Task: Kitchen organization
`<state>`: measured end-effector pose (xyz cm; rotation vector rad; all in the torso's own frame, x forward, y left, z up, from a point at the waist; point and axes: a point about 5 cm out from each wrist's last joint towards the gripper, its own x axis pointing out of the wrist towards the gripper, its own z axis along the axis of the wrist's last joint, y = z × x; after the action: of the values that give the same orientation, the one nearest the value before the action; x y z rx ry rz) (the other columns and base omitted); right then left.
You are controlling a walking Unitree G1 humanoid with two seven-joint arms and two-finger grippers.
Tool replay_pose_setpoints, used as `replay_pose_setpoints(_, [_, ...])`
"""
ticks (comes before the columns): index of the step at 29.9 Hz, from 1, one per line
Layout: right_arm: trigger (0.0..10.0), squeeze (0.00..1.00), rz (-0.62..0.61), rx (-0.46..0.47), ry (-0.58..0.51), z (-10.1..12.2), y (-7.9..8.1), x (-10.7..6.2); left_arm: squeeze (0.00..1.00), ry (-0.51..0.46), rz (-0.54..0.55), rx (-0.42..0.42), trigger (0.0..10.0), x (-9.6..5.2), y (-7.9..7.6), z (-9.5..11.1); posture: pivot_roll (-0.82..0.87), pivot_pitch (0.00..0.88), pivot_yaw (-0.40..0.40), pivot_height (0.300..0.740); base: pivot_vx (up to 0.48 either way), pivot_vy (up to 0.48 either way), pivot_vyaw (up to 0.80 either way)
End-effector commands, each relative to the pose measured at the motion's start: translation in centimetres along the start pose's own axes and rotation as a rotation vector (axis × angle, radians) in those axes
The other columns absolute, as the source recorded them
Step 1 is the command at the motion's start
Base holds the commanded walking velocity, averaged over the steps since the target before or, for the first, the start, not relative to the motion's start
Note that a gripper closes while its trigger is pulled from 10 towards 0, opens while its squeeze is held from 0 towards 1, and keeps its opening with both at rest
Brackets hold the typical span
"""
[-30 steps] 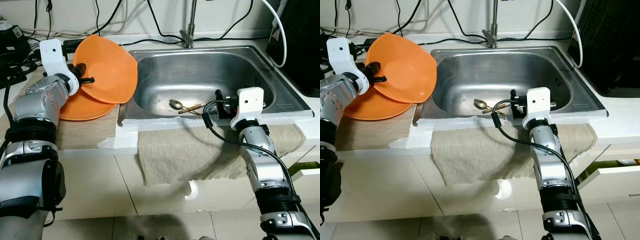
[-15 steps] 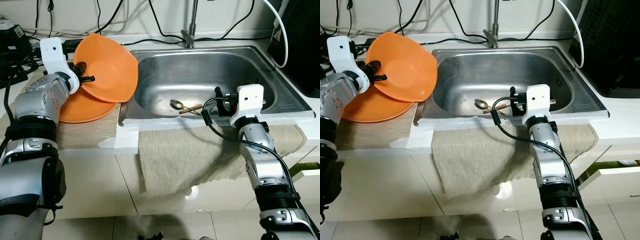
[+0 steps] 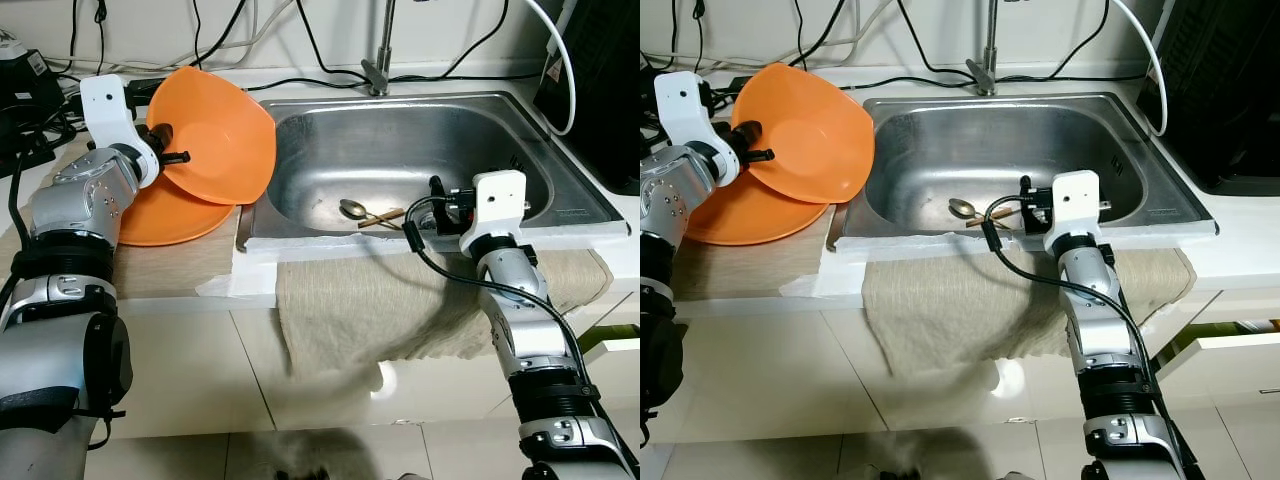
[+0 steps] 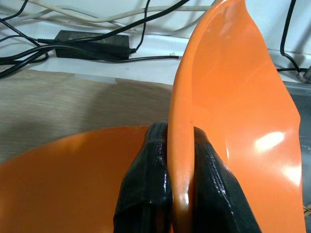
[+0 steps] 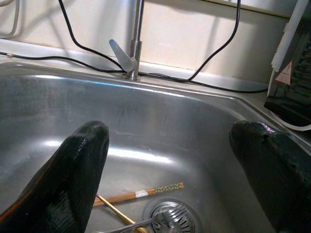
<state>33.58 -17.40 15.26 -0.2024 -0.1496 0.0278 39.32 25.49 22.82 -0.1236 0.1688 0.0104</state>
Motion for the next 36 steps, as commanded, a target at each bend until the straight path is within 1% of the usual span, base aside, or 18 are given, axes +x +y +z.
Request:
replay_pose_setpoints(1, [10.0, 0.00, 0.005, -0.001, -0.016, 0.46, -0.17, 0.44, 0.00, 0.058, 0.022, 0.027, 0.0, 0.19, 0.07, -0.94, -0.07, 0.000, 0.032, 0.740, 0.000, 0.000, 0.00])
replay_pose_setpoints(36, [10.0, 0.00, 0.005, -0.001, -0.015, 0.26, -0.23, 0.64, 0.00, 0.058, 0.022, 0.027, 0.0, 0.38, -0.02, -1.06, -0.07, 0.000, 0.030, 0.740, 0.000, 0.000, 0.00])
